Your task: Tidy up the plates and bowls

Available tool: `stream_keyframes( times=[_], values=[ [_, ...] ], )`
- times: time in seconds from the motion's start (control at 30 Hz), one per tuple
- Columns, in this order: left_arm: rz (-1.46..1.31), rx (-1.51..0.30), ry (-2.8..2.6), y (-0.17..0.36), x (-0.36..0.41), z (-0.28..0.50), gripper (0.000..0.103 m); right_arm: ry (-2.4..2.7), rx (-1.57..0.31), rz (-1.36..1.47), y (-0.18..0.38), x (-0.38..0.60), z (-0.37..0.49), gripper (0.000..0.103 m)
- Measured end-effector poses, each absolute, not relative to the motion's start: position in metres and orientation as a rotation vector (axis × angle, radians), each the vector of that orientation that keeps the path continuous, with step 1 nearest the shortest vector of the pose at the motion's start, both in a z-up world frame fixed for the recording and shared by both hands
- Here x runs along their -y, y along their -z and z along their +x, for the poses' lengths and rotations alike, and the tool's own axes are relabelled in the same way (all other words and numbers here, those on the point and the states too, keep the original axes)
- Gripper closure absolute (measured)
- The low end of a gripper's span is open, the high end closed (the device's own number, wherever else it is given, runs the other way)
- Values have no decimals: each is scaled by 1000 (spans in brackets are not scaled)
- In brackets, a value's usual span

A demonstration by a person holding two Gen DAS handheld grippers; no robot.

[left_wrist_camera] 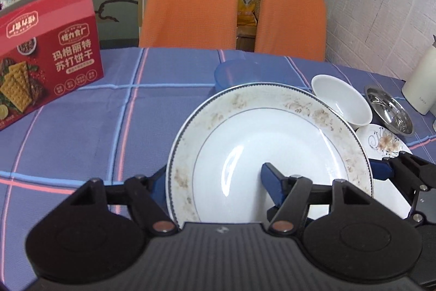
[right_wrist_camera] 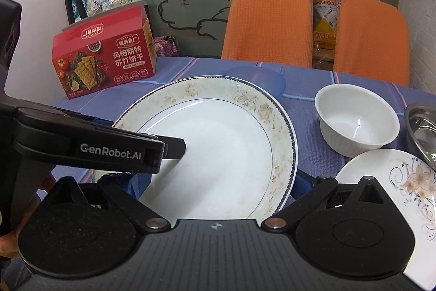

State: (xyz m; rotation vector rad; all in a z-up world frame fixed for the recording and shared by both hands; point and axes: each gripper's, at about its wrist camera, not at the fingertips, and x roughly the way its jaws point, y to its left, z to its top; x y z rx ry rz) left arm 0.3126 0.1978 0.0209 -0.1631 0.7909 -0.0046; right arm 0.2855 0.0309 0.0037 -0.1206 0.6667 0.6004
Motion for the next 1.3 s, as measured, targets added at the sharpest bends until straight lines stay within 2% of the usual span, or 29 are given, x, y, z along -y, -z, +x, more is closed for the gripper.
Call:
stream_keyframes(
  times=[0.23, 0.53, 0.83, 1.0, 1.07, 1.13, 1.3],
  values=[
    [-150, -786, -4, -31, -189, 256, 36, -586, -676, -121, -12, -27, 234, 13],
    [-161, -815, -20, -11, -173, 175, 36, -593, -740, -76, 4, -9, 158, 13],
    [-192, -801, -11, 5, -169, 155, 35, -592, -737, -35, 22, -4, 146, 13],
    [-219, -784, 6, 7, -170, 153, 28, -609, -721, -36, 25, 0, 144, 13],
    [-249, -774, 21, 8, -173, 153, 18, -614, -719, -38, 26, 1, 143, 15],
    [-276, -765, 33, 9, -174, 152, 13, -614, -720, -31, 27, 2, 142, 15],
    [-317, -742, 46, 10, -177, 149, 12, -598, -707, -6, 28, 3, 141, 15]
  ],
)
